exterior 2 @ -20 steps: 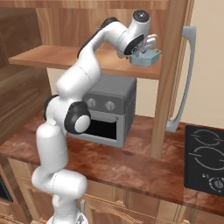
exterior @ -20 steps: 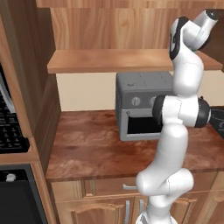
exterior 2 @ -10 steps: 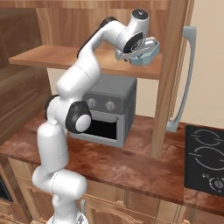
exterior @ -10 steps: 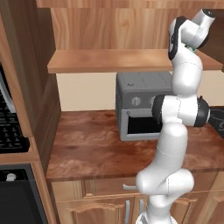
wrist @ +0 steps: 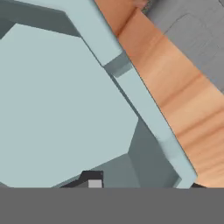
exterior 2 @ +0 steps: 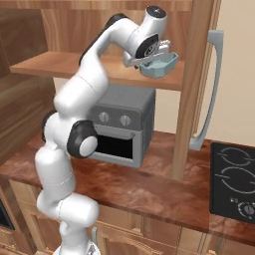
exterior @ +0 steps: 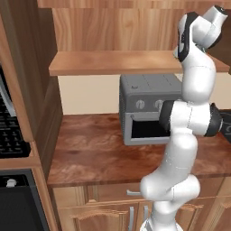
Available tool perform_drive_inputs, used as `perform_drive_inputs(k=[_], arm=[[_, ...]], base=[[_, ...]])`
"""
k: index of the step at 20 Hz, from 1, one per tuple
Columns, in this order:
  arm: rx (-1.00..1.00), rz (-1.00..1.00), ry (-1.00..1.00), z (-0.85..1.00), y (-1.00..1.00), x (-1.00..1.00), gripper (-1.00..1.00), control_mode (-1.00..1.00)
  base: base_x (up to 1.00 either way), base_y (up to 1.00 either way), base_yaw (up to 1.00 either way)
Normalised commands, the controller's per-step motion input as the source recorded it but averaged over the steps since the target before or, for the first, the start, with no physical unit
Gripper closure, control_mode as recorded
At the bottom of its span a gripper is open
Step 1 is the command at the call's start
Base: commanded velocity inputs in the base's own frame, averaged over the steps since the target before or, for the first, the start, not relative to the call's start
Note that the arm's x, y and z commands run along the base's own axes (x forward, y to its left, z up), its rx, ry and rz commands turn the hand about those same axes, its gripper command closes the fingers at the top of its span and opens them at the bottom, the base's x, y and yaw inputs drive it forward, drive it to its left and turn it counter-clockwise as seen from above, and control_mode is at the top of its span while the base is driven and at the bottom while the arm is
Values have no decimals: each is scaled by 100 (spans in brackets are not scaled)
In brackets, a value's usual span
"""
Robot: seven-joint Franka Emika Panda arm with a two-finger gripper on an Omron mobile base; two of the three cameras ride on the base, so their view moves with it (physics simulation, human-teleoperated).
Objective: Retrieve the tupperware and aluminum foil from the cabinet and place them on the dining counter near the plate with mushroom and sweet potato to prepare for storing leftovers.
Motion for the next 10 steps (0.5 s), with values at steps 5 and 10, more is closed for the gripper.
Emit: perform_drive_inputs(k=[5,10], arm=[[6,5,-26,-79,92,-100,100,-100],[7,8,-30,-18,82,-100,100,-100]], base=[[0,0,0],[0,0,0]])
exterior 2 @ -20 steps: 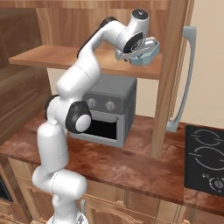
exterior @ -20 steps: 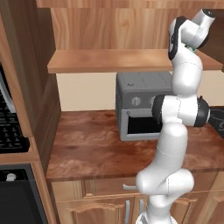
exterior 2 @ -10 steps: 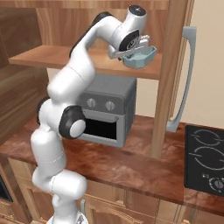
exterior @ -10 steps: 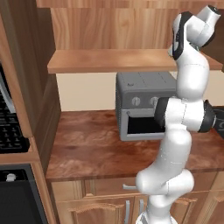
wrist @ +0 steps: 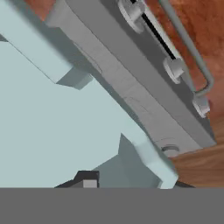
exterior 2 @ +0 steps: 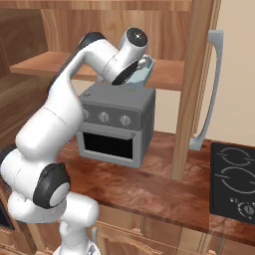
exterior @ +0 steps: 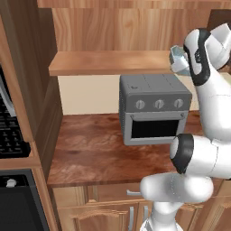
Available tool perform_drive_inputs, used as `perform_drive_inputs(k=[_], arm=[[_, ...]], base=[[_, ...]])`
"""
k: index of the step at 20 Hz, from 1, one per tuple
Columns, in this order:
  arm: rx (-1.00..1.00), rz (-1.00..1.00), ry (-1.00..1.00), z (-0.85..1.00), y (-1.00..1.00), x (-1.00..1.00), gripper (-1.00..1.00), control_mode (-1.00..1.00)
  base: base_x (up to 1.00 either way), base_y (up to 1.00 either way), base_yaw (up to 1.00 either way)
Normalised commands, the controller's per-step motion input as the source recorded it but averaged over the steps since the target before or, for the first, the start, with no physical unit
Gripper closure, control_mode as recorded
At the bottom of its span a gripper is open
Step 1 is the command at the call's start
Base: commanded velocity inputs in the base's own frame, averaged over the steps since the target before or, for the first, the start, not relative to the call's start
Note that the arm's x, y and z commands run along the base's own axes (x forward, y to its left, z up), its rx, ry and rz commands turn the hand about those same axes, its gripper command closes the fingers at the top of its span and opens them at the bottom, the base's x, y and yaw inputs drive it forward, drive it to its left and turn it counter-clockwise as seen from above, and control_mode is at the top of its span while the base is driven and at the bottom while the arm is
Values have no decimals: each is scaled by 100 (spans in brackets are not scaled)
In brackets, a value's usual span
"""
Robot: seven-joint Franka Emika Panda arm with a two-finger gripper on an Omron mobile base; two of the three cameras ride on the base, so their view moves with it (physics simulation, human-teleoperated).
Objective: Retrieve the tupperware and aluminum foil from the cabinet and place them on the dining counter near the plate with mushroom and sweet potato to prepare for storing leftovers.
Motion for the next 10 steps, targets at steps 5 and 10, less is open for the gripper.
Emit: perform_drive_inputs(k=[5,10], arm=[[-2,6,-5,15,81,-100,100,-100],[-7,0,10,50,39,-100,100,-100]], base=[[0,0,0],[0,0,0]])
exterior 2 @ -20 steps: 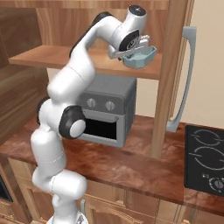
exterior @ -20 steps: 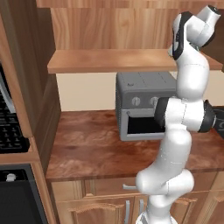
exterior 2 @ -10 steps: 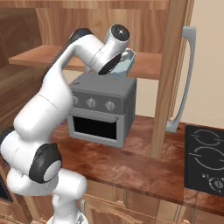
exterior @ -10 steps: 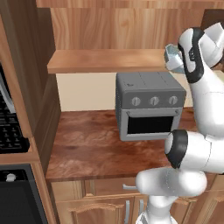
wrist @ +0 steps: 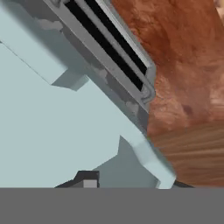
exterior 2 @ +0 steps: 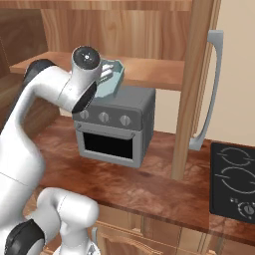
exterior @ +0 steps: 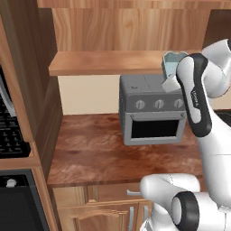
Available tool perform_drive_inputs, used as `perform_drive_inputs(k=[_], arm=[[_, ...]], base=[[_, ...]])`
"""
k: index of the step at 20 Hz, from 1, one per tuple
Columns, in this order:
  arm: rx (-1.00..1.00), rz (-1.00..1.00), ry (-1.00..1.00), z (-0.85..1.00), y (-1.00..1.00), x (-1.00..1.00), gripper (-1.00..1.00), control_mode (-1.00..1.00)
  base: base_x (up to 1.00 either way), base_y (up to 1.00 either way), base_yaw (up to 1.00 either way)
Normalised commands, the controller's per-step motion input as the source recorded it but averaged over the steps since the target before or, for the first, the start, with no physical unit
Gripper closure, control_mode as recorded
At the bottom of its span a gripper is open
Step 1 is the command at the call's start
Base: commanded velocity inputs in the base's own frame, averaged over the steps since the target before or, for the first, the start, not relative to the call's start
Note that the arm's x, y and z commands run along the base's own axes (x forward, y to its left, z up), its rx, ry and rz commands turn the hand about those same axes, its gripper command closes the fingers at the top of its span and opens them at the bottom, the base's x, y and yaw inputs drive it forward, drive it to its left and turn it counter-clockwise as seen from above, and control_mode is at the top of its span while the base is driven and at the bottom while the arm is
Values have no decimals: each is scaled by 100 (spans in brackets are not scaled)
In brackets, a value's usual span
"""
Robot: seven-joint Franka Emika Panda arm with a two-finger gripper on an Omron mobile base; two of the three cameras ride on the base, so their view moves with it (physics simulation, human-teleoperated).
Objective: Retrieve the tupperware and aluminum foil from the cabinet and place them on the dining counter near the plate with mushroom and sweet potato to prepare for storing leftovers.
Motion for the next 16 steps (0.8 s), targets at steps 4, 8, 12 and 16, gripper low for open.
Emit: perform_drive_inputs(k=[4,8,12,16], arm=[[-19,0,31,24,6,-100,100,-100],[-19,0,22,-11,4,-100,100,-100],[-16,0,24,-10,2,-75,100,-100],[-10,-1,15,0,7,-33,100,100]], base=[[0,0,0],[0,0,0],[0,0,0],[-42,8,-2]])
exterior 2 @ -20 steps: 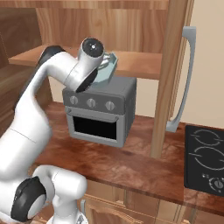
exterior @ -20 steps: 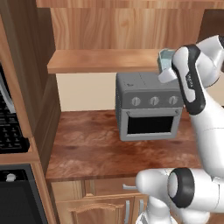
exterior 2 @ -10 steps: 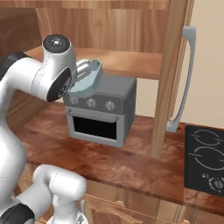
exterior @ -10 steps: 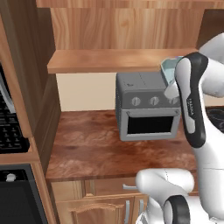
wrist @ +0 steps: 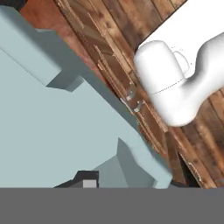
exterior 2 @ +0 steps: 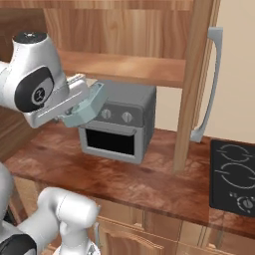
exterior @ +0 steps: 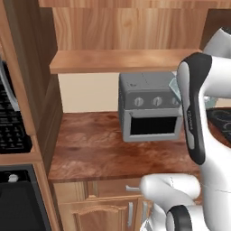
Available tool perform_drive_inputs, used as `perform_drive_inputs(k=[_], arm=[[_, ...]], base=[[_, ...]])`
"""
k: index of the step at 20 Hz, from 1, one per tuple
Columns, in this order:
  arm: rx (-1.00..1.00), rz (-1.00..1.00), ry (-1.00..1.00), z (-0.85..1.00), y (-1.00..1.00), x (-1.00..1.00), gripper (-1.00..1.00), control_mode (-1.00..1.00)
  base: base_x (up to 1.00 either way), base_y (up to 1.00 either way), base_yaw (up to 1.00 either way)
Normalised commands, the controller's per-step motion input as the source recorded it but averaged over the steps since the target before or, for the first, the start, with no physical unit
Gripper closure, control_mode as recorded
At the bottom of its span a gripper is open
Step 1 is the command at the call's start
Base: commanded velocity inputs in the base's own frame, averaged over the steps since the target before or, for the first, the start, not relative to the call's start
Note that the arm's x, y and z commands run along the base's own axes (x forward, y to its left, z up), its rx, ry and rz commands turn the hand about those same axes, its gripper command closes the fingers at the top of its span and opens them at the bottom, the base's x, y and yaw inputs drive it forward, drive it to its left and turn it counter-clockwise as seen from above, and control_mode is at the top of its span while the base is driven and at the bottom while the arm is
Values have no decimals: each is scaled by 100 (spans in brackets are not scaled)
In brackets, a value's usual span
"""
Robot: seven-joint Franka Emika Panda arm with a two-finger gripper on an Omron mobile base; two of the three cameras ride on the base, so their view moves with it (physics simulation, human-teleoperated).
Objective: Retrieve the tupperware and aluminum foil from the cabinet and place them on the dining counter near the plate with mushroom and sweet potato to prepare for storing leftovers.
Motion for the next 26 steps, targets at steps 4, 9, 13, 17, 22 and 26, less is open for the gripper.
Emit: perform_drive_inputs(k=[4,9,13,17,22,26], arm=[[0,0,0,0,0,0,100,100],[0,0,0,0,0,0,100,100],[0,0,0,0,0,0,100,100],[0,0,0,0,0,0,100,100],[0,0,0,0,0,0,100,100],[0,0,0,0,0,0,100,100]], base=[[-100,-1,-18],[-95,-25,-51],[-19,-11,-69],[0,-1,-81],[0,0,-87],[0,0,-89]])
